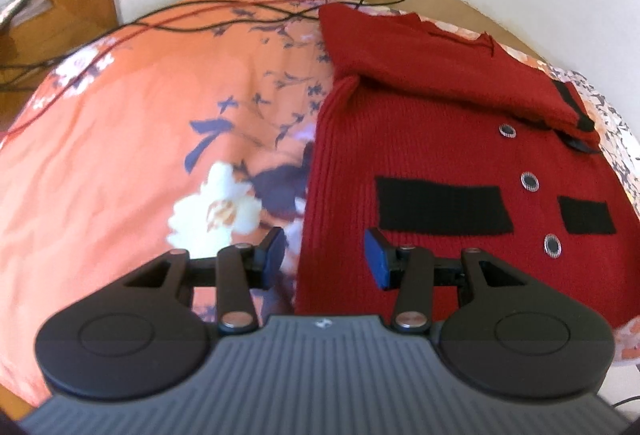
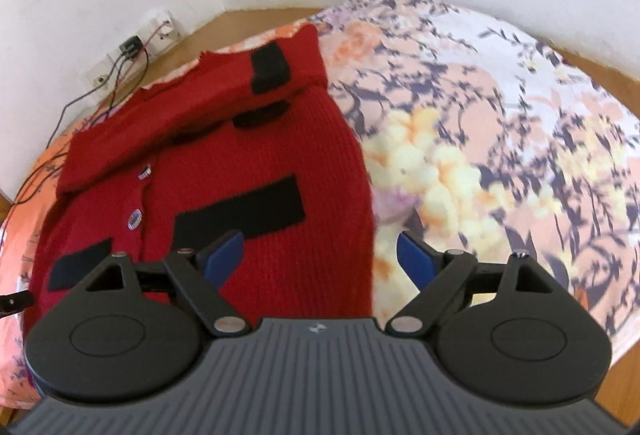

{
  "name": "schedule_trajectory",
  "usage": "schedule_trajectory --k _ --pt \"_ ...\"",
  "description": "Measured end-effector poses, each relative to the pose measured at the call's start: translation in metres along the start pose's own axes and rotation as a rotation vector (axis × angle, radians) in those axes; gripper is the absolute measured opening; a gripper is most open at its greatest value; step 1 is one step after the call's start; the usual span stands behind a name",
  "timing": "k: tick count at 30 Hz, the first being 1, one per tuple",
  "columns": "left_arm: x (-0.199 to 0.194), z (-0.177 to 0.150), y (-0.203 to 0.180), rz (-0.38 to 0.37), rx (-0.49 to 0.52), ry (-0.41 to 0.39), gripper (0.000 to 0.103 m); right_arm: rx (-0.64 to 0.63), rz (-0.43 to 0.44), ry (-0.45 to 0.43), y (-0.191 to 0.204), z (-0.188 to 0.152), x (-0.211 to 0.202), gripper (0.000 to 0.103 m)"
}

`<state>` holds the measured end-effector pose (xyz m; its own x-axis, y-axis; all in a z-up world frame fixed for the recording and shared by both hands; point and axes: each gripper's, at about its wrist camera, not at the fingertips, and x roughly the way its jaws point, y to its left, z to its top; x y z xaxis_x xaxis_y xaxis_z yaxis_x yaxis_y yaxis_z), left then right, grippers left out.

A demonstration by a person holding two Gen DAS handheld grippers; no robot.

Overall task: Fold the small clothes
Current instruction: 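Move both grippers to the ribbed hem of the cardigan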

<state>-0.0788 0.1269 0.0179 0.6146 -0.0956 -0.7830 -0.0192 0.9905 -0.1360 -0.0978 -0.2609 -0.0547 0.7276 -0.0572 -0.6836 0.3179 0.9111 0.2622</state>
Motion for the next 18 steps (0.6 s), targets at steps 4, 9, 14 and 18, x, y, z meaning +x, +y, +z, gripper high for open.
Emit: schedule_trajectory --k 4,9,14,18 --pt "-0.002 -0.010 0.005 -0.036 -0.015 0.014 0.046 0.006 -0.017 0.016 -0.002 -0.010 0.001 0.089" --pt "0.000 -0.021 0.004 -0.073 -0.019 0.046 0.046 0.012 -0.020 0.041 -0.004 -0.019 0.003 0.089" --pt "0.002 -0.026 -0.001 -0.071 0.002 0.041 0.046 0.079 0.028 0.067 -0.012 -0.026 0.007 0.089" --pt "0.002 -0.029 0.000 -0.087 0.020 0.034 0.051 0.068 0.030 0.054 -0.012 -0.031 0.007 0.089"
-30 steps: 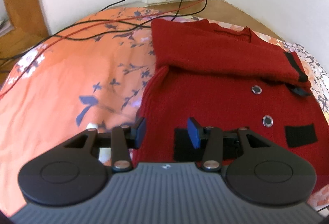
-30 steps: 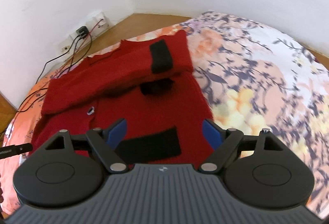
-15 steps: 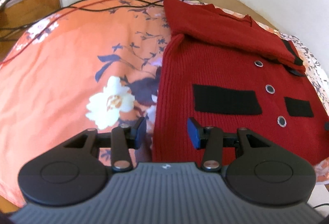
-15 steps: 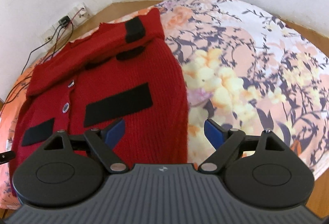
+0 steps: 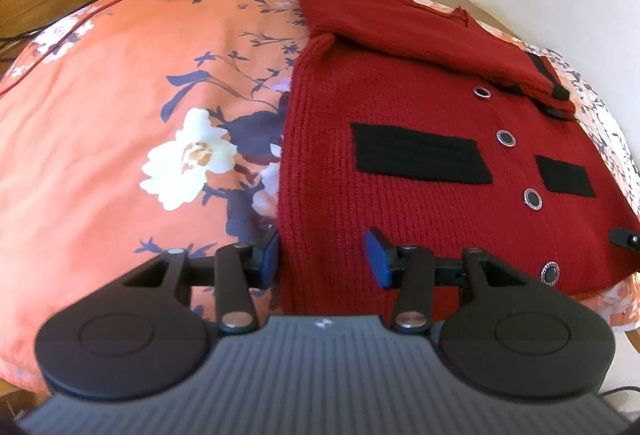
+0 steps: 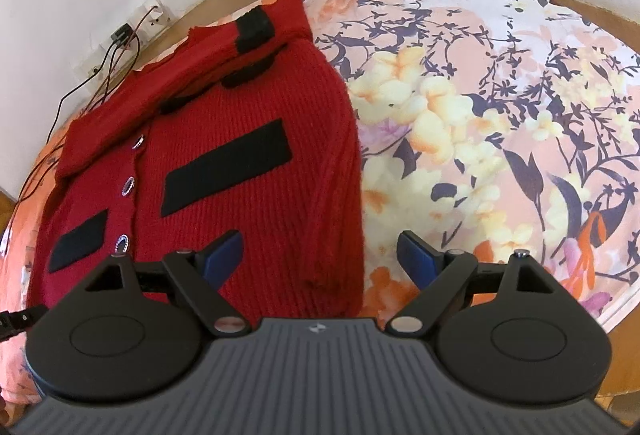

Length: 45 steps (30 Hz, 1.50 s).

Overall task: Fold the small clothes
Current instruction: 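Move both grippers to the ribbed hem of the cardigan, then grasp the ribbed hem with the left gripper while the right gripper grasps it too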

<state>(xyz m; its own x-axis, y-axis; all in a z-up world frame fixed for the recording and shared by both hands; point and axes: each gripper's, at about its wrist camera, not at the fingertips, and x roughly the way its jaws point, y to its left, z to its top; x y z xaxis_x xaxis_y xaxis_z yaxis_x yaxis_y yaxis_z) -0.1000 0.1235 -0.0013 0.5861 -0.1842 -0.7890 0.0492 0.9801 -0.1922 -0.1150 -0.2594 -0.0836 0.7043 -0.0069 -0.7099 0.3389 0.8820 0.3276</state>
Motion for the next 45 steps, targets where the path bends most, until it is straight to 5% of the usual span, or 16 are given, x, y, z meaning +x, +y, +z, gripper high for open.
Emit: schedule_trajectory --k 12,20,26,28,33,45 --pt "0.005 0.000 -0.007 -0.002 0.047 -0.001 0.056 0.021 0.015 -0.030 -0.007 -0.001 -0.002 0.079" --pt "0.004 -0.001 -0.009 -0.035 0.060 -0.003 0.046 0.031 0.006 -0.034 -0.011 0.006 -0.002 0.037" --pt "0.007 0.004 -0.005 -0.044 0.023 -0.017 0.021 0.101 0.044 -0.052 -0.019 0.012 -0.002 0.013" --pt "0.006 0.006 0.000 -0.055 -0.010 -0.021 0.011 0.114 0.066 -0.066 -0.019 0.014 -0.004 0.011" --pt "0.002 0.010 0.010 -0.093 -0.091 -0.020 0.010 0.121 0.087 -0.112 -0.015 0.020 -0.010 0.010" --pt "-0.018 0.034 -0.001 -0.178 -0.100 -0.104 0.010 0.137 0.163 -0.184 -0.009 0.040 -0.022 0.010"
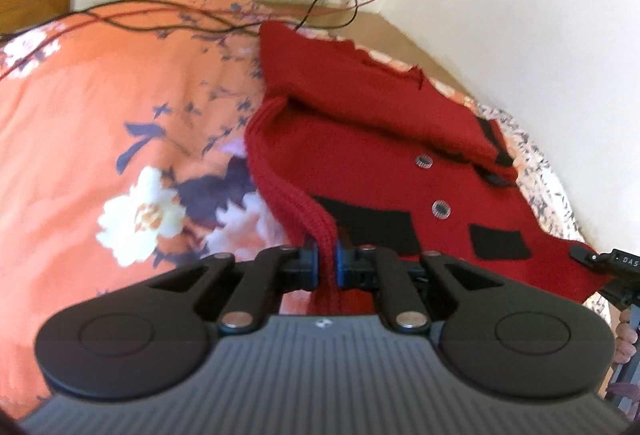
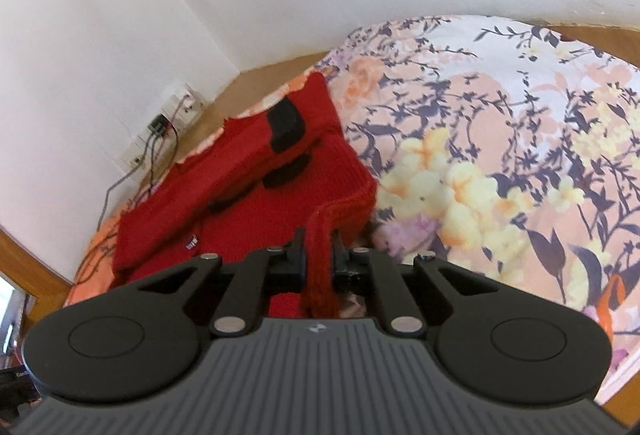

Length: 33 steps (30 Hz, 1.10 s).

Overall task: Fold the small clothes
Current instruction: 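Grasp the ribbed hem with the left gripper while the right gripper grasps it too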

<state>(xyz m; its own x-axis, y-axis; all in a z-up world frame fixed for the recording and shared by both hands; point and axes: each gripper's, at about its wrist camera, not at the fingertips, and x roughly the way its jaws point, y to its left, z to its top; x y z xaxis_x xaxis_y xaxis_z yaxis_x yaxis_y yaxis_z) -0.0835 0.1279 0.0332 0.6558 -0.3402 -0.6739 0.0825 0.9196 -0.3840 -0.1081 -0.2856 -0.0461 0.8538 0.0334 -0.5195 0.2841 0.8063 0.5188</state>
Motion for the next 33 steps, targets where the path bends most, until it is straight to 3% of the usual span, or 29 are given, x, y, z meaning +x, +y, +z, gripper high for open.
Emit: schedule_trajectory --k 19,33 --pt "0.000 0.053 -0.024 0.030 -0.037 -0.110 0.009 0.009 0.106 -0.050 0.019 0.056 0.023 0.009" --pt "0.021 0.099 -0.037 0.078 -0.052 -0.214 0.009 -0.064 0.140 -0.076 0.046 0.111 0.060 0.009"
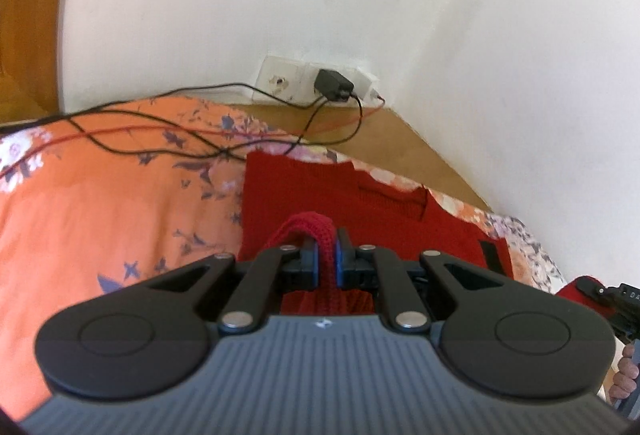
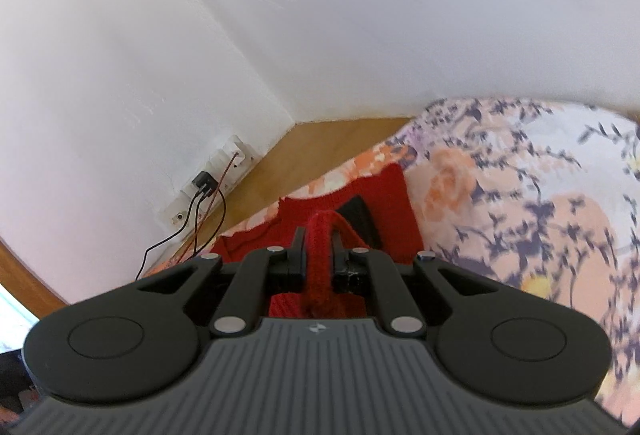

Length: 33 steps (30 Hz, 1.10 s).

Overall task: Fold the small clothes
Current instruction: 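Lift the hem with both grippers and fold it toward the collar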

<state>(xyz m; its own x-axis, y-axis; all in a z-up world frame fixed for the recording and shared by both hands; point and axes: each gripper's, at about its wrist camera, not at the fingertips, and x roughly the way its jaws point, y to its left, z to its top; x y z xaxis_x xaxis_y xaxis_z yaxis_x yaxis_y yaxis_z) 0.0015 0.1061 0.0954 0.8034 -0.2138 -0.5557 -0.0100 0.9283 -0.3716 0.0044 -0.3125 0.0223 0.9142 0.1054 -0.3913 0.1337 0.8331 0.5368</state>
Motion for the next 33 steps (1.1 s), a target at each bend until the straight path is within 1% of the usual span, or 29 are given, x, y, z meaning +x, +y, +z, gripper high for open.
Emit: schedule_trajectory --k 5,11,17,24,28,33 --pt "0.022 0.014 -0.003 0.038 -0.008 -0.008 0.009 -0.033 -0.006 -0.005 0.007 0.017 0.025 0.009" --pt "0.057 0.022 0.003 0.100 -0.034 0.015 0.009 -0.048 -0.047 0.015 0.003 0.031 0.064 0.009" --pt "0.093 0.020 0.015 0.176 -0.055 0.049 0.009 -0.066 -0.112 0.053 -0.014 0.030 0.106 0.009" --pt "0.126 0.012 0.025 0.228 -0.071 0.090 0.010 -0.076 -0.141 0.120 -0.033 0.019 0.147 0.009" --pt "0.135 0.007 0.025 0.251 -0.073 0.094 0.010 -0.109 -0.145 0.147 -0.037 0.013 0.159 0.010" --pt "0.133 0.005 0.020 0.273 -0.076 0.078 0.012 -0.147 -0.133 0.165 -0.037 0.012 0.165 0.011"
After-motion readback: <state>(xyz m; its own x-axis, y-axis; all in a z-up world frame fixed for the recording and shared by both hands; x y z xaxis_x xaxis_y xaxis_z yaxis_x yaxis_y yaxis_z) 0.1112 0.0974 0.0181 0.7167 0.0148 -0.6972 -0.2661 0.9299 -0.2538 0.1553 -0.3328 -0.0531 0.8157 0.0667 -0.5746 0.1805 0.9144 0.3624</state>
